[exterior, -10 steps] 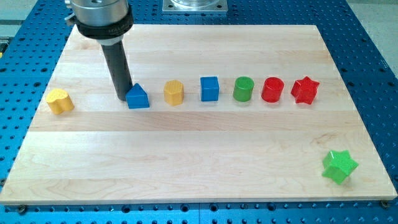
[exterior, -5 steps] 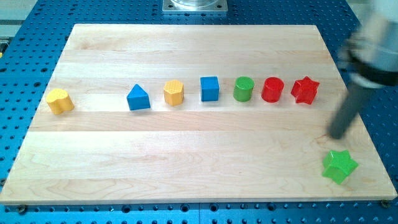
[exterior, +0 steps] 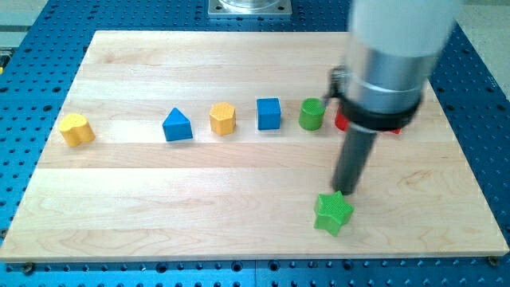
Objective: Adjust the green star in between the triangle and the heart
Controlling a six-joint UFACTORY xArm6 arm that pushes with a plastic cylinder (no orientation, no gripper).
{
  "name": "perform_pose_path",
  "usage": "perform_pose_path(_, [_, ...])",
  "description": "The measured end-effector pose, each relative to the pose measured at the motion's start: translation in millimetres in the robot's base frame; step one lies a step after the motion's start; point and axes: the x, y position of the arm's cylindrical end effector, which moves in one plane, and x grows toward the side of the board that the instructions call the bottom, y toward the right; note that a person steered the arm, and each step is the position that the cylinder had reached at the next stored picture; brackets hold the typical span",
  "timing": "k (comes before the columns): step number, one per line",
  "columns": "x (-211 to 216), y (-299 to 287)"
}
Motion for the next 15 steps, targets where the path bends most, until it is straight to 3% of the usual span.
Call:
perform_pose_path(1, [55,-11])
perform_pose_path(2, [62,-113])
perform_pose_path(3, [52,-144])
perform_pose_path(4, [83,-122])
perform_pose_path(5, [82,-245])
perform_pose_path(6, [67,-330])
perform_pose_path(8, [-46,-308])
perform_pose_path(9, [-13,-327])
perform_pose_path(10, [-46,-362])
perform_pose_path(11, [-66,-339])
perform_pose_path(15, [-56,-343])
